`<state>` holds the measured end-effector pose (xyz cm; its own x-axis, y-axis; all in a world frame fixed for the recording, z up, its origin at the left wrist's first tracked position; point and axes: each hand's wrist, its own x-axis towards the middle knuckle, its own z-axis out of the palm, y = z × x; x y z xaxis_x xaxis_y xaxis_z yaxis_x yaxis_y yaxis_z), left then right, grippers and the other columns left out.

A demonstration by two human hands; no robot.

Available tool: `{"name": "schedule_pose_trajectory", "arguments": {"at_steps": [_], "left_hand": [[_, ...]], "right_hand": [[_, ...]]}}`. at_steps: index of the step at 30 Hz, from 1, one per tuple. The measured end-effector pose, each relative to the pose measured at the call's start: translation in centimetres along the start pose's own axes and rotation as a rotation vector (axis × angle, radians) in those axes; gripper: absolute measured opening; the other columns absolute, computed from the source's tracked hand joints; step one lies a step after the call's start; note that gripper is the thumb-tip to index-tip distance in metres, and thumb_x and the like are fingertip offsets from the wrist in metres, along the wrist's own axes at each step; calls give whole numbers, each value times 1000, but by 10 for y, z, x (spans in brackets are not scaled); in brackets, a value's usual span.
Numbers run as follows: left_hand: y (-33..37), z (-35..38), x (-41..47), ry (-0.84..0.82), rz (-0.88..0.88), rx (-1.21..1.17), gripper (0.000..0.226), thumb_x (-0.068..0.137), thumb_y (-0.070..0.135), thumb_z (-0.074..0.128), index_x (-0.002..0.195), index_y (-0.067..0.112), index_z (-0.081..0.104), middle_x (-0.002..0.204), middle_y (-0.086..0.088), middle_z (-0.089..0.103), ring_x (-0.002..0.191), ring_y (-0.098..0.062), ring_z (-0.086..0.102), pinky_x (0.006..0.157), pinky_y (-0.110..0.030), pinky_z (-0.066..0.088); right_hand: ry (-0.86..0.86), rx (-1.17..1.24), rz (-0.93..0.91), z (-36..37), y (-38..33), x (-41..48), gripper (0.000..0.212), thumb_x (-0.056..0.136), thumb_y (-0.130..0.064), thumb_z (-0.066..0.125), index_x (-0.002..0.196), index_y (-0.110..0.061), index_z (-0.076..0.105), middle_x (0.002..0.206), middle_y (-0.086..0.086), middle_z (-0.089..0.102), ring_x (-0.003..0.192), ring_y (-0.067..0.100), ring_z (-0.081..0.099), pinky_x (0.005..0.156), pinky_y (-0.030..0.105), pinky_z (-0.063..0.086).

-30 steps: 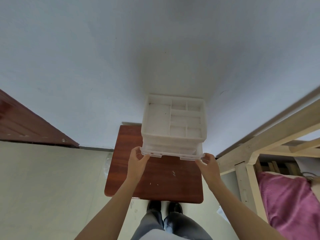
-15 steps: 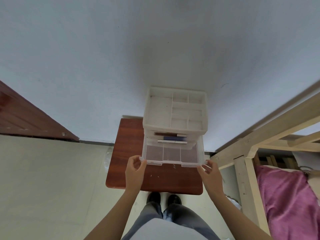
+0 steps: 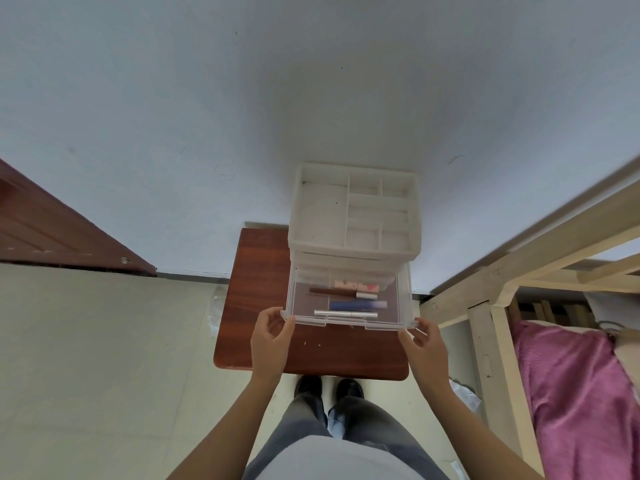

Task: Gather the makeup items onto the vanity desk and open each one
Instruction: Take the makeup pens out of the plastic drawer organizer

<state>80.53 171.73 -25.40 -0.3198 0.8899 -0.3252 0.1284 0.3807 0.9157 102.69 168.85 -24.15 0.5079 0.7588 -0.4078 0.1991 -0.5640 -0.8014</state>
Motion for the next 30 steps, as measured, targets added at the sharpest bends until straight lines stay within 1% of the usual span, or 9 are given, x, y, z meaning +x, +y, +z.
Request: {"name": "schedule_pose_trajectory", "arguments": {"at_steps": [4,7,8,10,13,20,23,26,30], "left_hand": [[-3,-2,2,-28,-4,12,19,84,9,62,99,16,54,95,1,61,91,-16,58,80,-18,44],[-5,-4,4,-47,-1,24,20,84,10,63,101,17,55,101,-4,62,95,-19,59,84,-23,46],[-6,-5,5,-47,6,36,21,84,11,63,102,17,55,102,-5,63,96,-20,59,86,-26,47],[-7,-7,6,-41,14,53,21,84,12,64,102,18,56,103,-6,63,97,-21,59,89,-30,48],[-3,-8,7,-41,16,59,21,84,11,64,101,20,55,101,-4,63,96,-21,59,88,-29,48],[2,-8,5,-36,2,49,18,84,11,63,98,21,58,99,-4,64,94,-20,61,87,-29,49],[3,-7,3,-23,-6,41,18,83,11,64,98,20,58,99,-4,64,94,-20,61,87,-29,50],[4,-7,1,-13,-9,43,19,83,11,64,97,21,58,100,-5,64,93,-19,61,85,-28,50],[8,-7,-2,-13,3,75,19,85,12,62,99,22,56,99,0,63,92,-15,60,80,-17,47]], "right_hand": [[59,-135,-74,0,-4,3,42,87,-17,60,125,-6,47,128,14,54,117,28,51,97,37,42],[133,-317,-321,1,-25,9,32,86,-15,61,115,-2,57,121,16,59,113,31,52,96,32,38],[107,-379,-406,3,-34,12,27,85,-13,62,110,-1,61,115,17,62,110,31,54,93,28,36],[-42,-497,-491,11,-49,22,22,87,-15,60,103,-1,65,108,14,66,104,28,56,87,24,35],[-265,-694,-499,30,-62,41,25,91,-21,52,105,-5,64,111,9,65,107,24,52,86,25,38],[-437,-967,-508,49,-63,67,26,87,-18,52,109,-9,62,113,11,58,111,28,47,88,32,39],[-470,-1061,-533,50,-65,73,33,88,-23,54,119,-12,57,121,10,54,115,27,45,93,34,39],[-486,-1145,-559,50,-70,76,35,88,-27,53,121,-14,54,125,9,51,118,27,44,94,35,38],[-494,-1229,-534,47,-73,79,33,88,-29,51,118,-14,54,123,9,51,116,27,45,92,36,38]]}}
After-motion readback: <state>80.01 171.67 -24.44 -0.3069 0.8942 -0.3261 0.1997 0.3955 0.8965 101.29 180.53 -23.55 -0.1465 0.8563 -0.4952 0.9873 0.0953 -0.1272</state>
